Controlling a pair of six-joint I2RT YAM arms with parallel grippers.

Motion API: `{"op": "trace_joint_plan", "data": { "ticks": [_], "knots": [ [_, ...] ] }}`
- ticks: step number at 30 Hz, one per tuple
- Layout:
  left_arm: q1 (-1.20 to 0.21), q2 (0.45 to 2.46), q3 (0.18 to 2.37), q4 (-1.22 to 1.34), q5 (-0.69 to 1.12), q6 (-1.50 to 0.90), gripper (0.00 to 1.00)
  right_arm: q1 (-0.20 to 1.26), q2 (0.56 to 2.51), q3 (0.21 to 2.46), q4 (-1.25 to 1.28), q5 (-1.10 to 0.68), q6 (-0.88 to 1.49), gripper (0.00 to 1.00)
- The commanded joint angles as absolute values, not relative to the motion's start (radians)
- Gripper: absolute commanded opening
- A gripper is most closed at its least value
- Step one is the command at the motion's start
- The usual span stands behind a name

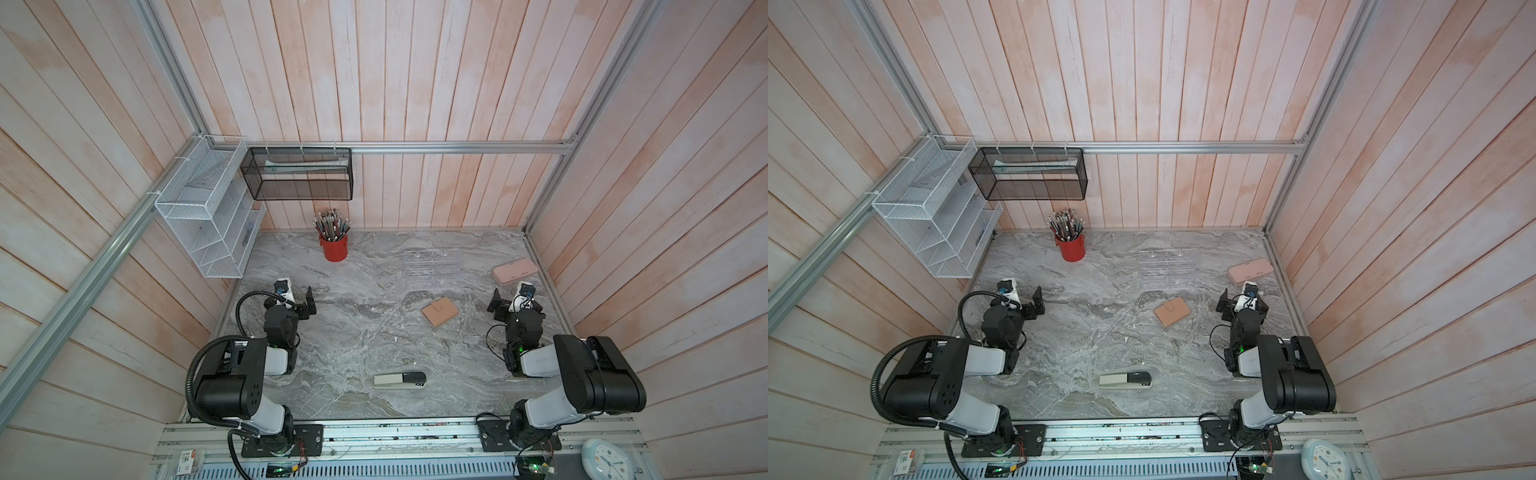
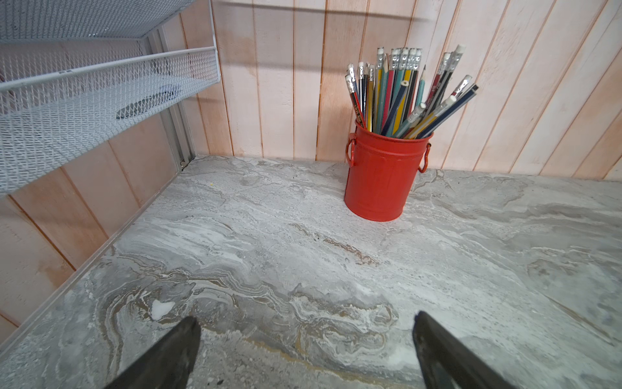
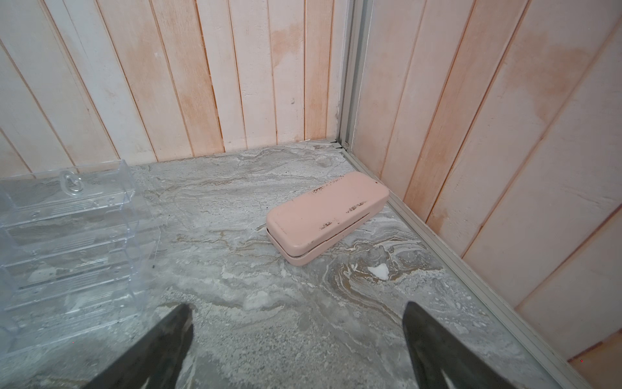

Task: Take the credit cards out of the card holder
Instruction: Move the storage box to the center of the table.

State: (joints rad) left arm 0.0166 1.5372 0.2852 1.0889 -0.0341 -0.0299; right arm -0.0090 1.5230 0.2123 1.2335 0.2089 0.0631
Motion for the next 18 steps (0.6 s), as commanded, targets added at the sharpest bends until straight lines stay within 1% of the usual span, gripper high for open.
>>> {"op": "trace_joint_plan", "data": {
  "ticks": [1,5,7,9,11,16,18],
  "knots": [
    [0.017,1.537,0.288,1.106,-0.045,-0.032,1.0,-0.004,1.517,0.229,1.23,0.225,0.064,0.98],
    [0.015,1.536,0.287,1.108,-0.046,-0.031,1.0,-0.004,1.516,0.228,1.232,0.224,0.063,0.98],
    [0.006,1.536,0.294,1.111,-0.075,-0.029,1.0,-0.003,1.509,0.226,1.243,0.238,0.065,0.98],
    [0.002,1.492,0.333,1.012,-0.105,-0.032,1.0,-0.001,1.463,0.218,1.231,0.272,0.071,0.98],
    [0.0,1.44,0.393,0.852,-0.12,-0.035,1.0,-0.003,1.398,0.234,1.117,0.295,0.093,0.98],
    [-0.051,1.311,0.405,0.777,-0.194,-0.022,1.0,0.012,1.308,0.237,1.053,0.316,0.08,0.98],
    [-0.055,1.256,0.473,0.624,-0.19,-0.07,1.0,0.02,1.251,0.257,0.967,0.337,0.096,0.98]
  ]
}}
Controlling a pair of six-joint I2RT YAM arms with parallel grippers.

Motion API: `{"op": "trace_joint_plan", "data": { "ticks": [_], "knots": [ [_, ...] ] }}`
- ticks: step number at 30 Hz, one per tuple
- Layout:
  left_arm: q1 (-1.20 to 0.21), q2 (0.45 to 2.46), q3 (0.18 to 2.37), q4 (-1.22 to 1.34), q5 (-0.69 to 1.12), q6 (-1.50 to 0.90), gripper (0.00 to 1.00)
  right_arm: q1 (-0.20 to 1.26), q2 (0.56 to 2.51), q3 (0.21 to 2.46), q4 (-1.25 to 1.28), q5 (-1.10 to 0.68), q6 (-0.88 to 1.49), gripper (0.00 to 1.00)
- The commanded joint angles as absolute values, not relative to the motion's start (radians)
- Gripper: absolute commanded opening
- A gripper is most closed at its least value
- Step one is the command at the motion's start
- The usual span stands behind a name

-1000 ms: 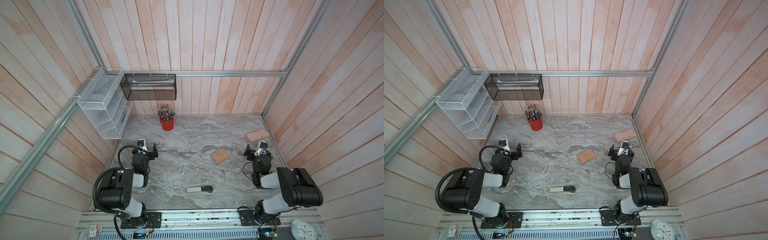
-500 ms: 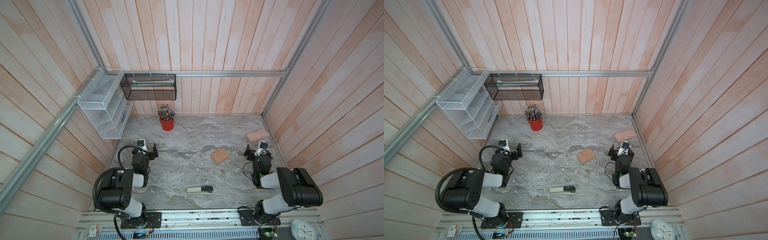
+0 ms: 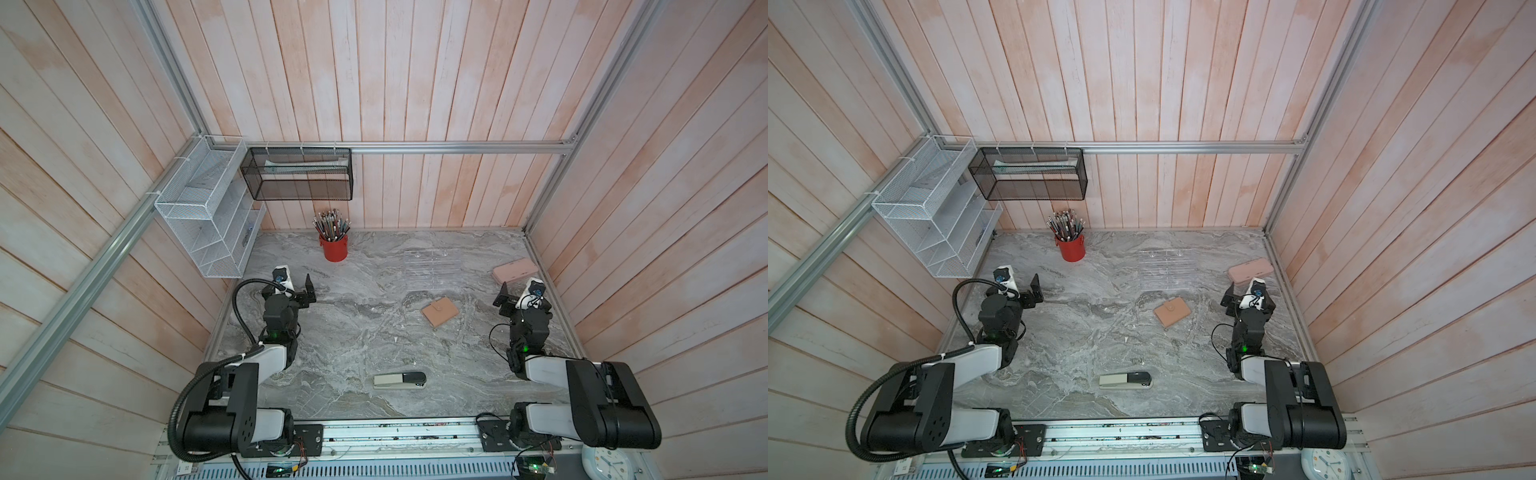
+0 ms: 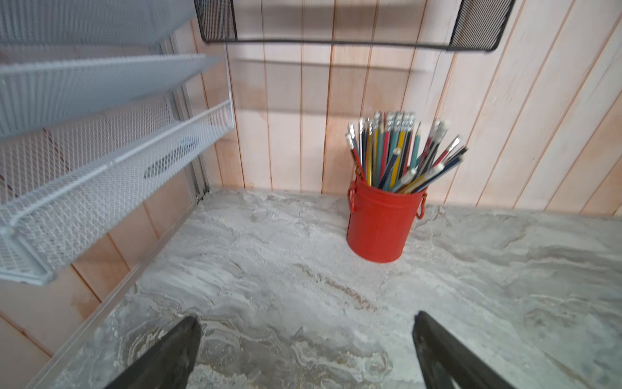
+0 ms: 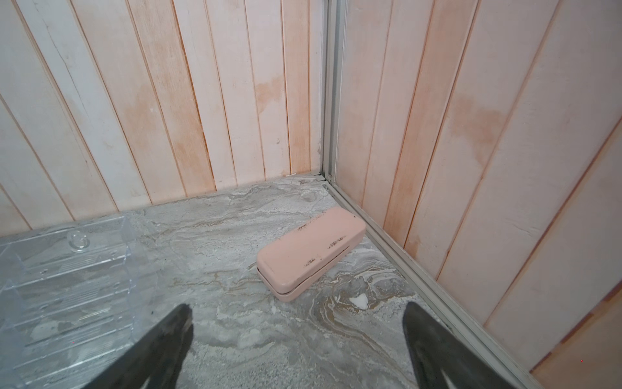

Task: Take the credit cards out of the card holder
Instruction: Move the storage box to the center of the table.

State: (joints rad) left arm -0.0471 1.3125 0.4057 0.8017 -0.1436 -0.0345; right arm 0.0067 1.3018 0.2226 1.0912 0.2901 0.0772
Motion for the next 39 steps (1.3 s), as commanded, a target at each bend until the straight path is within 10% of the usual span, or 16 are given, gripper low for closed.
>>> {"op": "trace_joint_plan", "data": {
  "ticks": [1,11,39],
  "knots": [
    [-0.057,1.24,0.507,0.552,-0.177,-0.11,1.0,0.021,1.229,0.273,0.922,0.335,0.112,0.98],
    [-0.244,1.12,0.599,0.444,-0.039,-0.173,1.0,0.021,1.143,0.474,0.556,0.306,0.207,0.98],
    [-0.408,1.875,1.07,0.766,0.22,-0.493,1.0,-0.004,1.983,1.29,0.423,-0.504,0.565,0.98]
  ]
}}
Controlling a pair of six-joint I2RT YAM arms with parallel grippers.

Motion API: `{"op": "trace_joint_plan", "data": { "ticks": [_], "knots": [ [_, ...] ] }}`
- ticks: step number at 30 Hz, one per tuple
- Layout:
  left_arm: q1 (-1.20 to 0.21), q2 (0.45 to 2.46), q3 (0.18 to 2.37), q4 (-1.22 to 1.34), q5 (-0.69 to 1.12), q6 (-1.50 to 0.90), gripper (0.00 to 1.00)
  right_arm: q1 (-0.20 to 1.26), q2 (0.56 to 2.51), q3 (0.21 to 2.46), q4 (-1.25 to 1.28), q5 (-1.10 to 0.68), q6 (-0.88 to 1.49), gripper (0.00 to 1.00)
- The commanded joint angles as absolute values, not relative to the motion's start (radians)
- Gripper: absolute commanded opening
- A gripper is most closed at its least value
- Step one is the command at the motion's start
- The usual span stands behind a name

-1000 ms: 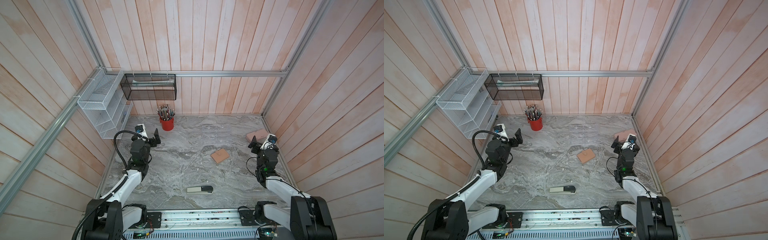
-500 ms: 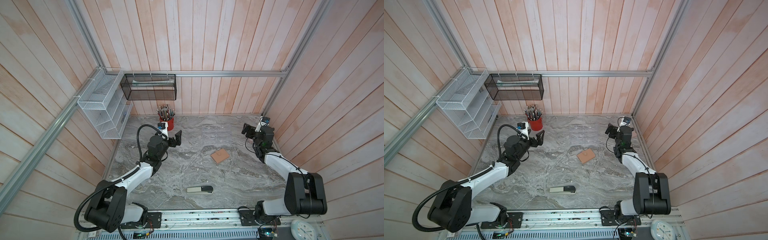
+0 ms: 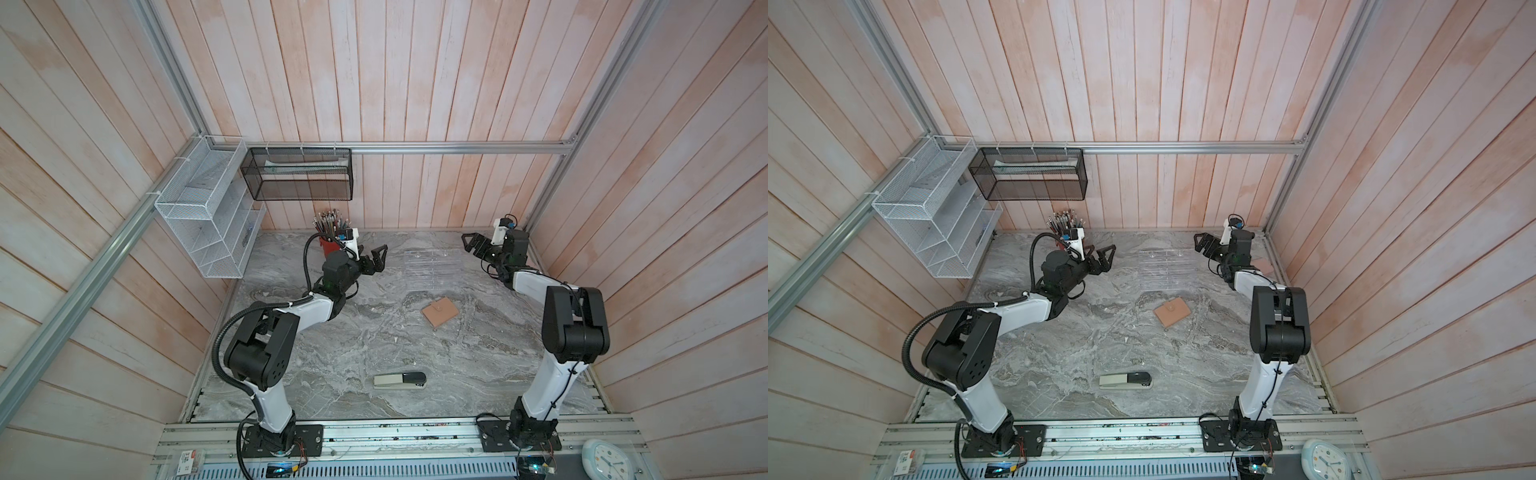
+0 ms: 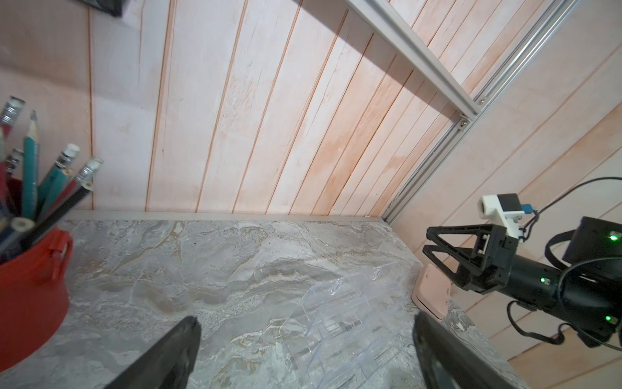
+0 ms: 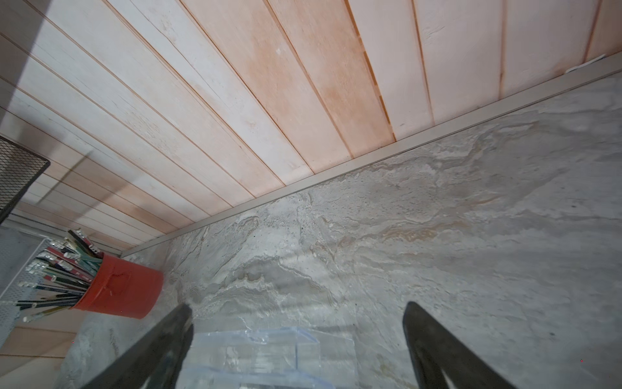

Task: Take the credit cards out of the card holder
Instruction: Move the storage box to the center of the table.

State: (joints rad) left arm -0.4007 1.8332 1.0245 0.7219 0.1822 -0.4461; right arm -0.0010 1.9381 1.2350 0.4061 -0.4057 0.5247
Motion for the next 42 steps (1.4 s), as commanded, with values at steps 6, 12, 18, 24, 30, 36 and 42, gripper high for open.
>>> {"op": "trace_joint_plan", "data": {
  "ticks": [6,12,18,24,30,36,42],
  "knots": [
    [-0.408,1.948,1.122,0.781,0.251,-0.518,1.0,-0.005,2.094,1.384,0.43,-0.574,0.588,0.98],
    [-0.408,1.966,1.12,0.775,0.271,-0.525,1.0,-0.002,2.15,1.388,0.48,-0.62,0.632,0.98],
    [-0.408,1.95,1.093,0.773,0.266,-0.526,1.0,0.024,2.146,1.346,0.516,-0.64,0.647,0.98],
    [-0.408,1.922,1.067,0.763,0.258,-0.522,1.0,0.05,2.137,1.316,0.521,-0.635,0.644,0.98],
    [-0.408,1.894,1.046,0.75,0.244,-0.505,1.0,0.065,2.119,1.285,0.528,-0.626,0.644,0.98],
    [-0.408,1.877,1.025,0.749,0.237,-0.505,1.0,0.085,2.098,1.245,0.529,-0.614,0.641,0.98],
    [-0.406,1.862,1.003,0.743,0.231,-0.502,1.0,0.114,2.091,1.222,0.534,-0.606,0.639,0.98]
  ]
}}
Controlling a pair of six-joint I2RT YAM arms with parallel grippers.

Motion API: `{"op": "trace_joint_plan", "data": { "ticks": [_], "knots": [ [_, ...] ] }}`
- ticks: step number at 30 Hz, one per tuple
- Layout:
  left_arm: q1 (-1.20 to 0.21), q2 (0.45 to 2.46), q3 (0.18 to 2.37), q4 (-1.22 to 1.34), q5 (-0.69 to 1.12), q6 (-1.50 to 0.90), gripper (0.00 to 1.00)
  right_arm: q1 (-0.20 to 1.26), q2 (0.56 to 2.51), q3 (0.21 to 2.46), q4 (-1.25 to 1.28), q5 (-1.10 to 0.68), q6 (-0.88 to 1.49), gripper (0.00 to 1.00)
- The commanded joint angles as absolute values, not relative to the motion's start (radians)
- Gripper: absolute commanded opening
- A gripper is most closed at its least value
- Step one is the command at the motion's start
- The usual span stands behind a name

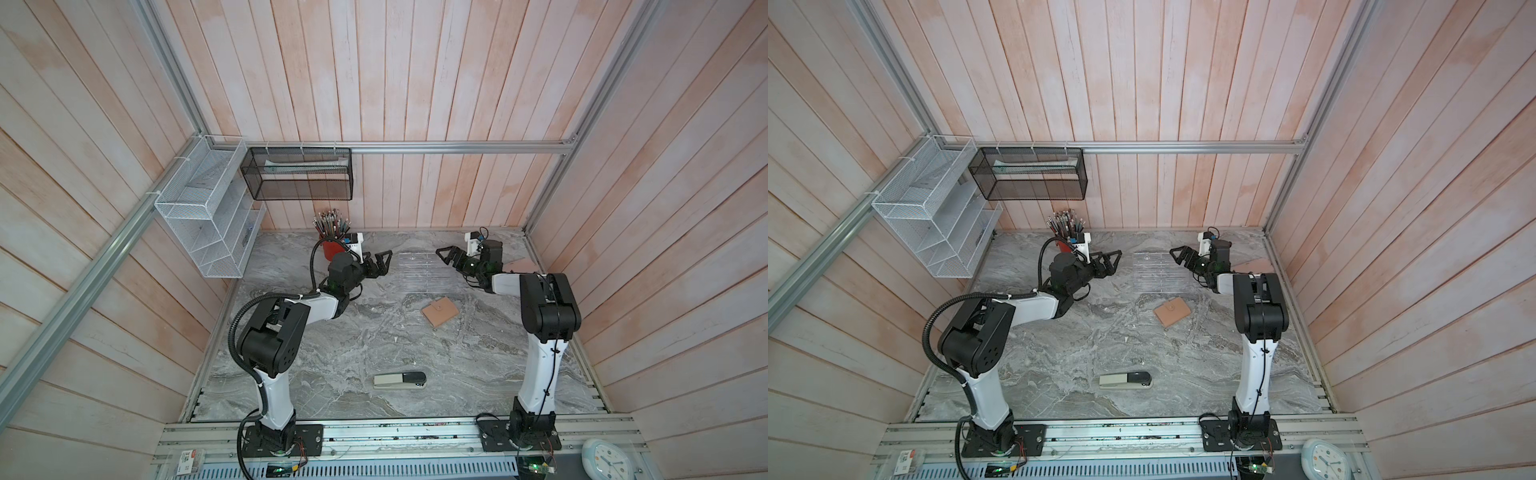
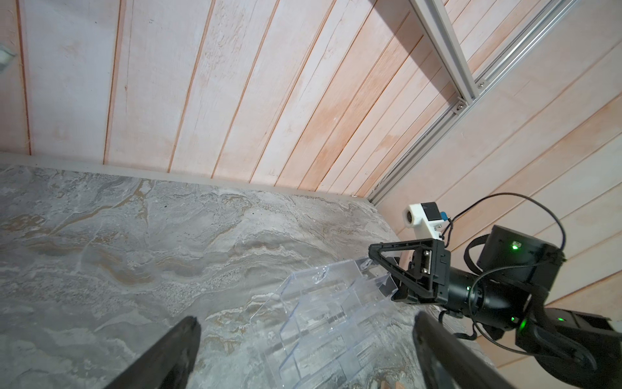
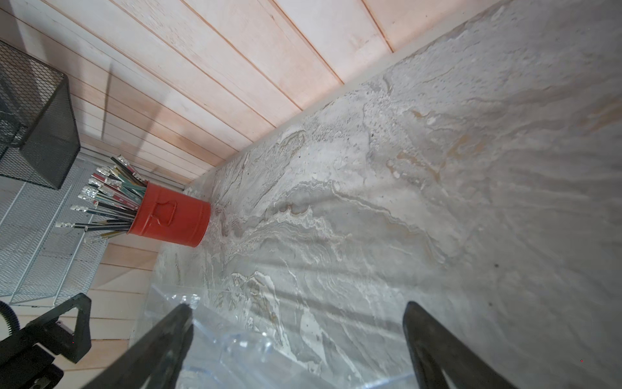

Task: Take the credit cards out of the card holder
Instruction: Move the storage box to the center of the table.

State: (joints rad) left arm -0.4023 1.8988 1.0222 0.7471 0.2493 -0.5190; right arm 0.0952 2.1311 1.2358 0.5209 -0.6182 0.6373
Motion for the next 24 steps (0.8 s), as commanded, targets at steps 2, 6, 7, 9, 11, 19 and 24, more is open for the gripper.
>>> {"op": "trace_joint_plan", "data": {
  "ticks": [2,6,7,9,11,19,24],
  "knots": [
    [-0.406,1.854,0.999,0.739,0.23,-0.497,1.0,0.127,2.089,1.222,0.528,-0.603,0.632,0.98],
    [-0.407,1.836,0.98,0.736,0.224,-0.492,1.0,0.148,2.085,1.218,0.526,-0.592,0.635,0.98],
    [-0.405,1.832,0.977,0.735,0.221,-0.492,1.0,0.153,2.083,1.216,0.526,-0.59,0.636,0.98],
    [-0.405,1.822,0.967,0.733,0.218,-0.494,1.0,0.163,2.077,1.213,0.526,-0.583,0.643,0.98],
    [-0.403,1.812,0.956,0.73,0.214,-0.494,1.0,0.172,2.074,1.21,0.527,-0.577,0.652,0.98],
    [-0.394,1.769,0.912,0.721,0.2,-0.499,1.0,0.217,2.062,1.203,0.529,-0.549,0.685,0.98],
    [-0.387,1.739,0.887,0.705,0.199,-0.505,1.0,0.243,2.068,1.222,0.522,-0.527,0.715,0.98]
  ]
}}
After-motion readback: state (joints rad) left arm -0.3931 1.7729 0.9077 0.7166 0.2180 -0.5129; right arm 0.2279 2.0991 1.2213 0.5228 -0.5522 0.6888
